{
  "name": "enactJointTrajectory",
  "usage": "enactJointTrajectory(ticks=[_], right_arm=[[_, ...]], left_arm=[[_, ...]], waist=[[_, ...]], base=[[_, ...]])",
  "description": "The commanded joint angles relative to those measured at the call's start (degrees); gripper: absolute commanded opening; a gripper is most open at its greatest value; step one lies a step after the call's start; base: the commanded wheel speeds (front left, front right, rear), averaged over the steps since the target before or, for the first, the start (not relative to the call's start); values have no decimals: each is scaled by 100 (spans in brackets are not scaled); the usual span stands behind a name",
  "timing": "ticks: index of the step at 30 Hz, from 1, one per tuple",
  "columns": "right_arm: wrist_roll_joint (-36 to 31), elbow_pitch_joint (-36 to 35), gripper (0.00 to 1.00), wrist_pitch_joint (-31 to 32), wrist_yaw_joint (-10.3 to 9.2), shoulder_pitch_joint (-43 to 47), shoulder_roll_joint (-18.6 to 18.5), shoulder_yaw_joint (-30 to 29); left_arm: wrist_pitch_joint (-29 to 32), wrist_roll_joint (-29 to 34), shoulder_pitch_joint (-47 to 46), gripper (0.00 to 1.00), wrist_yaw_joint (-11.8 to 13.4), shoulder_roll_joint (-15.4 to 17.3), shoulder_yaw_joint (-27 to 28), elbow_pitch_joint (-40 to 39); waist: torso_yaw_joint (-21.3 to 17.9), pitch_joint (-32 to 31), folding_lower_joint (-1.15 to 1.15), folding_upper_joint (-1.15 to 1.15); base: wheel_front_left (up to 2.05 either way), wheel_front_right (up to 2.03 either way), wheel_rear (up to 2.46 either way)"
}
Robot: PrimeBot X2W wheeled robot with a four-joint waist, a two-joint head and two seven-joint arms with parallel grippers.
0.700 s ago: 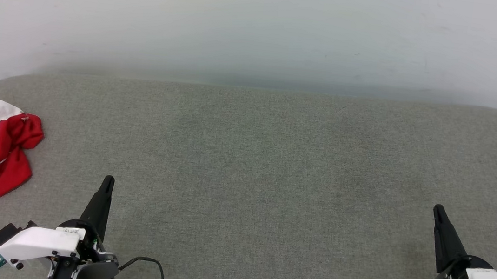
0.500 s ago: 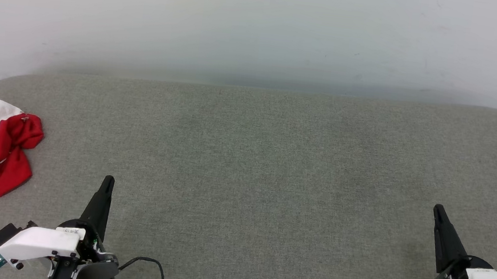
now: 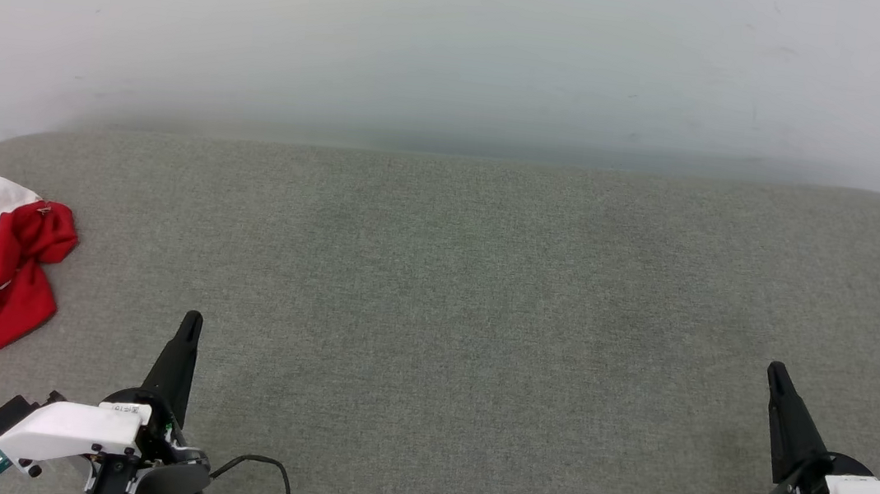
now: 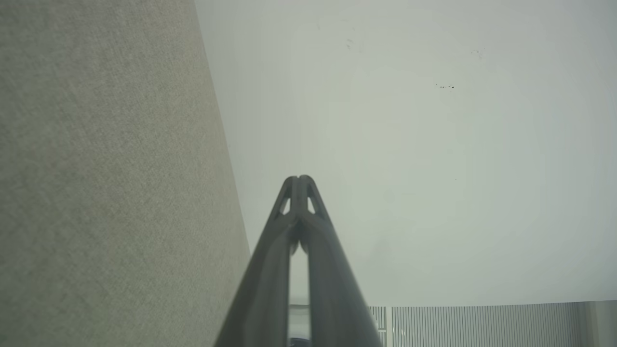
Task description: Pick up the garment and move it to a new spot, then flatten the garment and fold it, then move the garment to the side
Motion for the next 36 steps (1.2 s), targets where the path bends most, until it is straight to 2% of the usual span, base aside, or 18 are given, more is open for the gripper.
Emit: enactJointTrajectory(ticks=[1, 3, 4, 13, 20, 25, 36], right_arm=[[15, 1, 0, 6, -2, -69, 26, 2], [15, 1, 0, 5, -2, -69, 26, 3], [0, 0, 100, 1, 0, 0, 0, 0], [-97, 68, 100, -174, -1, 162, 3, 20], [-581, -65, 100, -343, -1, 196, 4, -29], [-1228, -298, 100, -475, -1, 213, 4, -66], [-2636, -801, 100, -741, -1, 281, 5, -43]], left_arm=[[10, 0, -38, 0, -9, 5, 20, -6], [10, 0, -38, 0, -9, 5, 20, -6], [0, 0, 0, 100, 0, 0, 0, 0], [-175, 70, 145, 100, 1, -11, -78, -31], [-343, 445, 163, 100, 13, -9, 41, -84], [-475, 1000, 144, 100, 109, -8, 106, -238], [-741, 2441, 210, 100, 597, -5, -97, -744]], waist=[[0, 0, 0, 0], [0, 0, 0, 0], [0, 0, 0, 0], [-2, 4, 0, 0], [-3, 9, 0, 0], [-1, 19, 0, 0], [7, 38, 0, 0]], base=[[0, 0, 0], [0, 0, 0], [0, 0, 0], [0, 0, 0], [0, 0, 0], [0, 0, 0], [0, 0, 0]])
